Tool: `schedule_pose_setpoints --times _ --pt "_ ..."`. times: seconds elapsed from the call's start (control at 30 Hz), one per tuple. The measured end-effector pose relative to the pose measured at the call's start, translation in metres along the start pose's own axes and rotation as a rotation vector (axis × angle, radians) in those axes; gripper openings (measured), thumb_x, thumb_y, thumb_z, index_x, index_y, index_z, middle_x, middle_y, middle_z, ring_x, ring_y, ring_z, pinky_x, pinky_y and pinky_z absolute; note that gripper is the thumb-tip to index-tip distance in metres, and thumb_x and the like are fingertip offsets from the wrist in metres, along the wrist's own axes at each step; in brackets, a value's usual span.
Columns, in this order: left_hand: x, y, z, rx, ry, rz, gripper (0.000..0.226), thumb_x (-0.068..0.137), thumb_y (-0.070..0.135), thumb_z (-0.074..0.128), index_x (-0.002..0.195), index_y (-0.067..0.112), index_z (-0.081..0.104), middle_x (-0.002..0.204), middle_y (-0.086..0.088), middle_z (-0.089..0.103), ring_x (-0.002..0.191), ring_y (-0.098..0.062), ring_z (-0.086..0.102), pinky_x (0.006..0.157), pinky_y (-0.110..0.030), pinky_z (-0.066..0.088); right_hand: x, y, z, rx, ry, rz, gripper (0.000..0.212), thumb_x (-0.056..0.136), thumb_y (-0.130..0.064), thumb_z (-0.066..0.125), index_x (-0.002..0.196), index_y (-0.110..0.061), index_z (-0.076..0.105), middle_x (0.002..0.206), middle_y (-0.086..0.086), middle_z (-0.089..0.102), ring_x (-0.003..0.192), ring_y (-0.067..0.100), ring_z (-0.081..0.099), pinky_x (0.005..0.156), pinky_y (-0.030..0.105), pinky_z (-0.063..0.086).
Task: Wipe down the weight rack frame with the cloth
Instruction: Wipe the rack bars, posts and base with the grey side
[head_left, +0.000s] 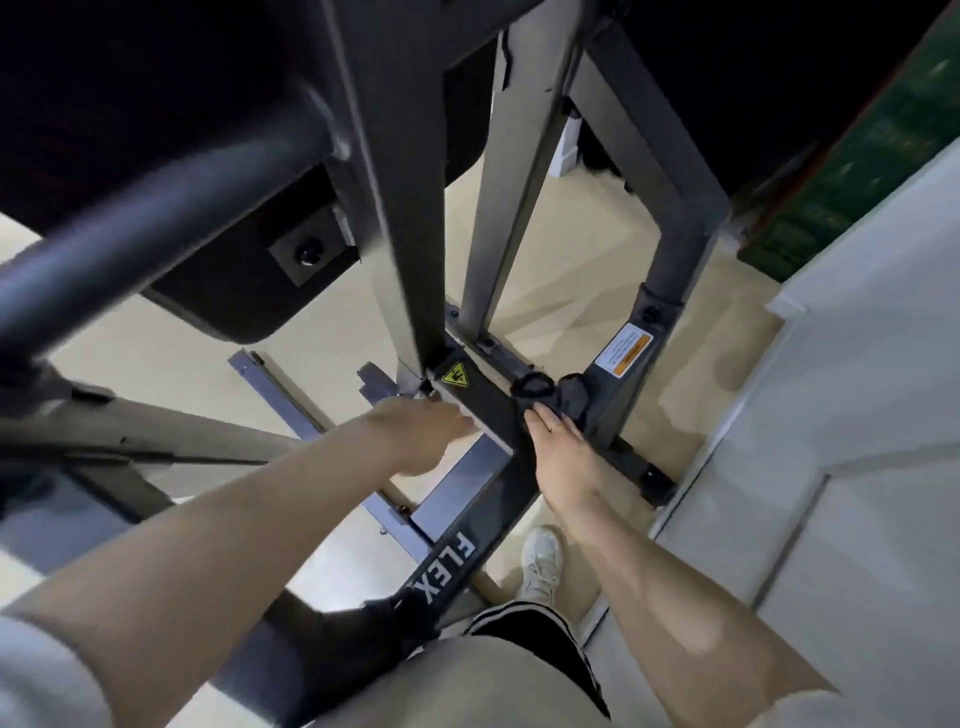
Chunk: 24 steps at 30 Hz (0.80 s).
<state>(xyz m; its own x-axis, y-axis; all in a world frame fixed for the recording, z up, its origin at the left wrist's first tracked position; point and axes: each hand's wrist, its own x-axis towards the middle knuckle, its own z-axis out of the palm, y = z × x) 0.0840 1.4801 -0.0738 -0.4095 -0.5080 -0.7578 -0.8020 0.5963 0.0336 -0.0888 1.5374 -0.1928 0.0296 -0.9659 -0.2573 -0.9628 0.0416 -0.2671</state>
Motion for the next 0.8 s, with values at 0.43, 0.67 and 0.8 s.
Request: schedule_pose_setpoints --times 0.43,0.67,0.8 --pt "-0.112 -0.001 0.05 0.085 0.006 0.307 0.04 0.097 0.02 0.036 0.133 0.024 0.052 0.137 -0.005 0.049 0.123 -0.024 0.045 0.088 -0.022 0.035 -0.134 -0.115 0.064 0.387 -0.226 -0.023 0.035 0.084 0.0 0.05 0.111 -0.01 0.069 0.122 0.011 0.063 0.115 0.028 0.056 0.101 0.039 0.042" --pt "-0.112 0.014 0.077 0.251 0.151 0.405 0.038 0.098 0.029 0.038 0.132 0.017 0.046 0.128 -0.01 0.054 0.113 -0.029 0.051 0.087 -0.033 0.046 -0.202 -0.067 -0.003 0.993 0.514 0.574 0.036 0.093 0.009 0.037 0.101 -0.015 0.062 0.106 0.006 0.061 0.102 0.019 0.054 0.085 0.019 0.04" --pt "-0.105 0.04 0.081 0.02 0.286 0.564 0.073 0.095 0.041 0.047 0.151 0.024 0.004 0.158 -0.002 0.009 0.136 -0.026 0.031 0.104 -0.037 0.037 -0.222 -0.067 -0.027 1.052 0.639 0.61 0.037 0.093 0.009 0.038 0.104 -0.021 0.055 0.102 -0.001 0.063 0.104 0.018 0.057 0.094 0.026 0.043"
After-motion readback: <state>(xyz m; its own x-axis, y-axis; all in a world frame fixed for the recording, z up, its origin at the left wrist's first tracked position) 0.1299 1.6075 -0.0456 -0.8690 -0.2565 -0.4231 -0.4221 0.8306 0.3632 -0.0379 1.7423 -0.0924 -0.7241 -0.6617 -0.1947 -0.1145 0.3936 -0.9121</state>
